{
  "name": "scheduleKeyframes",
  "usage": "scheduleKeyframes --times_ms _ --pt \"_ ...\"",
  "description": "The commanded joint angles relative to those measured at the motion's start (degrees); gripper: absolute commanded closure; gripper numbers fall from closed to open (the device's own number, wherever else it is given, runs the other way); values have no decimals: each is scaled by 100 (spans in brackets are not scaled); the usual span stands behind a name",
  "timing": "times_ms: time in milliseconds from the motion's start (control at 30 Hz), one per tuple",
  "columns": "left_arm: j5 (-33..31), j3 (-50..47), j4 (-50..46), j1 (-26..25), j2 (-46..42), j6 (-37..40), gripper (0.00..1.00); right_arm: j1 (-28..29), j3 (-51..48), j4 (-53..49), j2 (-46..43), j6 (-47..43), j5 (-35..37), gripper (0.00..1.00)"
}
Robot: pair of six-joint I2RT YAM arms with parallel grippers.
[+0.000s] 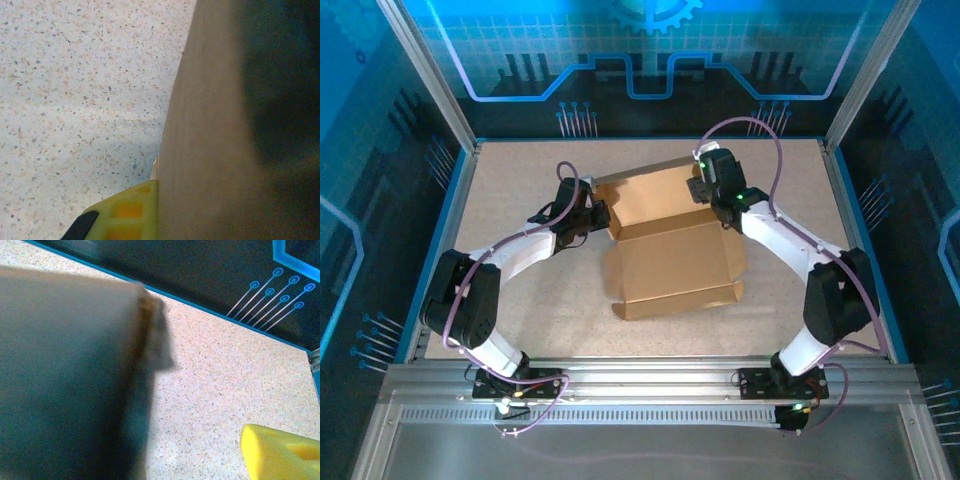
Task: Fold the paper box
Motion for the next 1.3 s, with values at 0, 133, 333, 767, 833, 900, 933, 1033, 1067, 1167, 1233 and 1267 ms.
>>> scheduleKeyframes --times_ms 0,133,333,767,833,900,933,1033,1067,1167,1233,1267 --pt "-45 217 -100 -31 95 -195 97 -34 -201 -84 -283 43 -6 20" --pt "-33 265 -139 -31 138 -249 97 -36 -324 -59 -226 43 161 39" --pt "-278 424 -494 -57 169 -258 92 55 -191 -97 -26 37 385 69" --pt "-474 379 -794 -135 -199 -348 47 -117 185 -228 351 -234 271 86" --pt "-432 268 -853 -129 -460 -328 34 -303 386 -427 480 -452 -225 86" --pt "-403 129 -933 -136 -792 -289 17 -449 629 -644 667 -834 -853 87" --pt "-399 81 -988 -136 -950 -243 11 -526 775 -824 767 -1040 -1219 87" --pt "-482 99 -1323 -106 -1341 28 1 -702 1528 -1795 1252 -1863 -2483 84" --pt "-466 173 -1497 -67 -1392 170 1 -712 1803 -2044 1440 -2053 -2580 85" --pt "-298 458 -1830 72 -1300 585 1 -754 2763 -2788 2127 -2446 -2667 88" --pt "-108 756 -1995 109 -1054 961 1 -753 3287 -3175 2518 -2620 -2663 89" --pt "12 943 -2091 108 -900 1178 1 -760 3544 -3374 2705 -2675 -2646 90"
